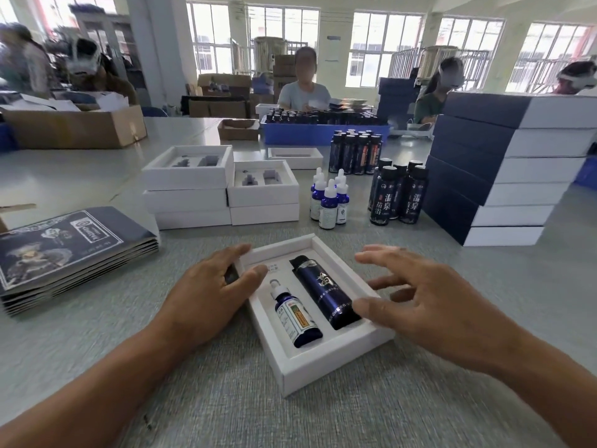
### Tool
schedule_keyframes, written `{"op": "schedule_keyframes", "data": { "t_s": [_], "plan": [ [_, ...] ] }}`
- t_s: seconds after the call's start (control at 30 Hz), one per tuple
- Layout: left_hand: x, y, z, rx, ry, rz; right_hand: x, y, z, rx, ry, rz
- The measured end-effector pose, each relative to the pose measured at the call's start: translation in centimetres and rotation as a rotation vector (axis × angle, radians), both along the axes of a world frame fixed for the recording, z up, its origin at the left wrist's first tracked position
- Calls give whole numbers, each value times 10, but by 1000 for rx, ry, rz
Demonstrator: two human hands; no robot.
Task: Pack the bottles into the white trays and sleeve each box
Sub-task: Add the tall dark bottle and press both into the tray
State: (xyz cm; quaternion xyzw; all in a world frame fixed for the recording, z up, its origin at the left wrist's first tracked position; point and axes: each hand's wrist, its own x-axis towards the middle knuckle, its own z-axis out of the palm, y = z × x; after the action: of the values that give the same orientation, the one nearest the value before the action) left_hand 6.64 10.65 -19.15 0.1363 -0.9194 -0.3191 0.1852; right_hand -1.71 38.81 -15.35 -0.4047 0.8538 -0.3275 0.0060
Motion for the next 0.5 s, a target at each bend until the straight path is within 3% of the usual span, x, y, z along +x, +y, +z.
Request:
{"op": "schedule_keyframes", "data": {
  "t_s": [0.1, 0.23, 0.5],
  "plan": [
    [0, 1, 1, 8, -4, -3, 0, 8, 3, 163, -109, 101],
    [0, -1, -1, 17, 17, 6, -3, 10, 2, 188, -135, 97],
    [1, -3, -4, -11, 133, 132, -10, 13, 7, 157, -7, -130]
  ]
}}
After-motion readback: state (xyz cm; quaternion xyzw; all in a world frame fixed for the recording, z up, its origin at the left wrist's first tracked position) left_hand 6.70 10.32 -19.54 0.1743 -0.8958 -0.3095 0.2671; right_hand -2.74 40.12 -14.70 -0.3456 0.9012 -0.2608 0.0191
